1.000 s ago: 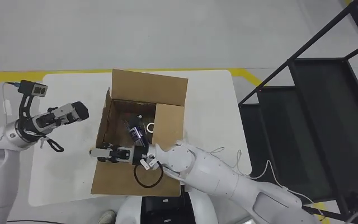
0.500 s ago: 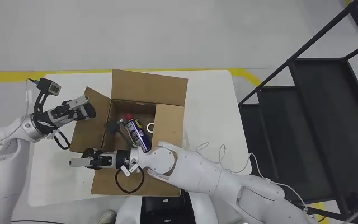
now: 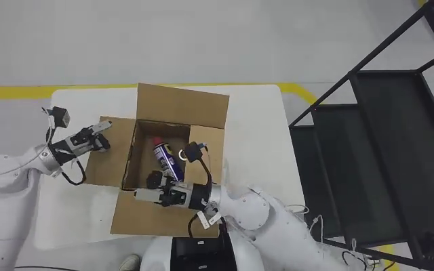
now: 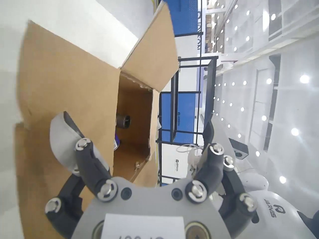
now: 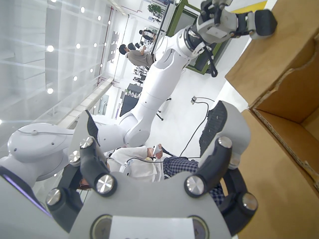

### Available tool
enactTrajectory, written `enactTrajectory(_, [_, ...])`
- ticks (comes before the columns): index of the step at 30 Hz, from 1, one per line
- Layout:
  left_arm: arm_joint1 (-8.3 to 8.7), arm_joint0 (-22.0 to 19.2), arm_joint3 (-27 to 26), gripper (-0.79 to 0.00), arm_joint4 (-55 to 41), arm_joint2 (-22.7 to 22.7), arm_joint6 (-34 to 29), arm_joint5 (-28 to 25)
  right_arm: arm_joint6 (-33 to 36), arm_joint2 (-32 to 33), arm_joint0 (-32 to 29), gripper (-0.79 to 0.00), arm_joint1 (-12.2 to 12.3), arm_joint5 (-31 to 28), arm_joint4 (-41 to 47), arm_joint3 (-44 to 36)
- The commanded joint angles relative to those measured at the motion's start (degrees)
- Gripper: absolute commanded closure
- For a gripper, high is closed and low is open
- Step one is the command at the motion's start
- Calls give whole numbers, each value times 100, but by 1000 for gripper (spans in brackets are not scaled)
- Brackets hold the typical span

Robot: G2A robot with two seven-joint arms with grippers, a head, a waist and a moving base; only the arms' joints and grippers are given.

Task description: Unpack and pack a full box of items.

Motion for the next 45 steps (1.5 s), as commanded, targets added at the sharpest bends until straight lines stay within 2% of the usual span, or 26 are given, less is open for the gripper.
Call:
enactTrajectory(1, [-18,-92,49,-785,-83,192,-244,149,-16,375,-308,-785,90,-99,-305,-169])
enactTrajectory(5, [-36,-144,101,-785,-137,394,-459,217,-32,911,-870,-785,224,-554,-382,-297])
enactTrajectory(9, [-11,-158,-101,-785,158,548,-789,349,-35,1336,-1357,-785,324,-992,-250,-413])
enactTrajectory(13, [21,-158,-345,-785,349,628,-1088,551,-32,1714,-1676,-785,399,-1201,-97,-453])
enactTrajectory(16, [25,-158,-497,-785,86,693,-1454,694,-33,1910,-1805,-785,435,-1251,44,-431])
enactTrajectory(20, [58,-154,-712,-785,98,582,-1451,668,27,2070,-1889,-785,473,-1295,174,-434])
enactTrajectory(24, [95,-171,-941,-785,162,347,-1150,649,89,2163,-1940,-785,503,-1316,246,-466])
enactTrajectory(29, [105,-326,-1526,-785,88,339,-1128,621,132,2378,-2108,-785,551,-1373,362,-555])
enactTrajectory(32, [80,-589,-1849,-785,273,678,-1181,738,112,2603,-2273,-785,585,-1412,479,-575])
enactTrajectory(35, [11,-998,-1937,-785,553,1239,-1101,884,64,2867,-2435,-785,617,-1498,656,-559])
enactTrajectory(41, [-302,-1919,-1406,-785,829,2673,-515,1256,-62,3392,-2750,-785,670,-1755,1009,-465])
enactTrajectory(45, [-574,-2363,-852,-785,716,3508,-140,1172,-74,3613,-2915,-785,694,-1907,1217,-368])
